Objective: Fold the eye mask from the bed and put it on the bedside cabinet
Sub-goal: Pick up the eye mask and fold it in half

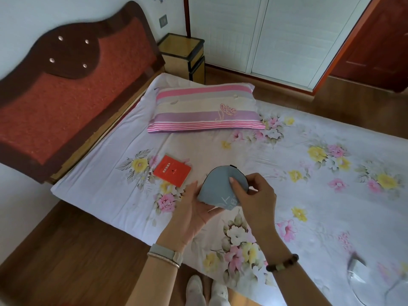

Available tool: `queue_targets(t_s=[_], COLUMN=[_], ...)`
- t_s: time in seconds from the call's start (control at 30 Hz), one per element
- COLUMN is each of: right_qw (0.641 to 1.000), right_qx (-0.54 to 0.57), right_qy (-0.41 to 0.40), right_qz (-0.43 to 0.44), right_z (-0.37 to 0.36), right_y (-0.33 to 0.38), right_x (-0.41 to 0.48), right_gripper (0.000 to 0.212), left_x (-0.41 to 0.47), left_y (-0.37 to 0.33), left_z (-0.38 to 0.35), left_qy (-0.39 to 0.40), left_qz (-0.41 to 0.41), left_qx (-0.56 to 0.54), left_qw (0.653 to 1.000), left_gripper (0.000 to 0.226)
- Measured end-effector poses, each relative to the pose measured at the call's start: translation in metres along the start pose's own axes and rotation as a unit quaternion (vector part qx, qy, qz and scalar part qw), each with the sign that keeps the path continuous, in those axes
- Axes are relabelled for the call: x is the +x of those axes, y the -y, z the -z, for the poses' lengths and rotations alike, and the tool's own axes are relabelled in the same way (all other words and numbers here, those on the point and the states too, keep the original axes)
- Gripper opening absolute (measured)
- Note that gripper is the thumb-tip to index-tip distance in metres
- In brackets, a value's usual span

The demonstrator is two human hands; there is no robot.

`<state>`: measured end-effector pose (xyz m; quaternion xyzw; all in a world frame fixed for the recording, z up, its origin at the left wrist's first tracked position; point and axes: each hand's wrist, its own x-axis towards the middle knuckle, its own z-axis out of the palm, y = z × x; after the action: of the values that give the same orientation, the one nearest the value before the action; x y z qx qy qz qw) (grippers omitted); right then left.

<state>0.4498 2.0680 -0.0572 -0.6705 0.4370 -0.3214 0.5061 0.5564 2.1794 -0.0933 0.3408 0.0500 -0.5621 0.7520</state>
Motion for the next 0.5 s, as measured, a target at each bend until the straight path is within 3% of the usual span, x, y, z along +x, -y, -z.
queue_targets(t_s=[0.17, 0.3, 0.5], right_qw=[0.998, 0.995, 0.990], right_qx=[-0.053, -0.095, 0.032], right_qy=[-0.017, 0.003, 0.098], right_qz=[0.022, 0.021, -0.097], right_z=[-0.005, -0.008, -0.003], right_y=[-0.015, -0.023, -0.025], right_x=[-0.007, -0.013, -0.012], right_gripper=[0.020, 0.021, 0.038], left_x=[-0.008, -0.007, -0.008], left_y=[0.002, 0.006, 0.000], left_z=[-0.010, -0.010, -0.002], left_qy=[-0.018, -0.064, -0.054], left_qz=[-0.036, -0.063, -0.061], left_qx=[0.093, 0.136, 0.197], left_qw=[0.995, 0.987, 0.977], left_gripper=[0.080, 0.072, 0.073])
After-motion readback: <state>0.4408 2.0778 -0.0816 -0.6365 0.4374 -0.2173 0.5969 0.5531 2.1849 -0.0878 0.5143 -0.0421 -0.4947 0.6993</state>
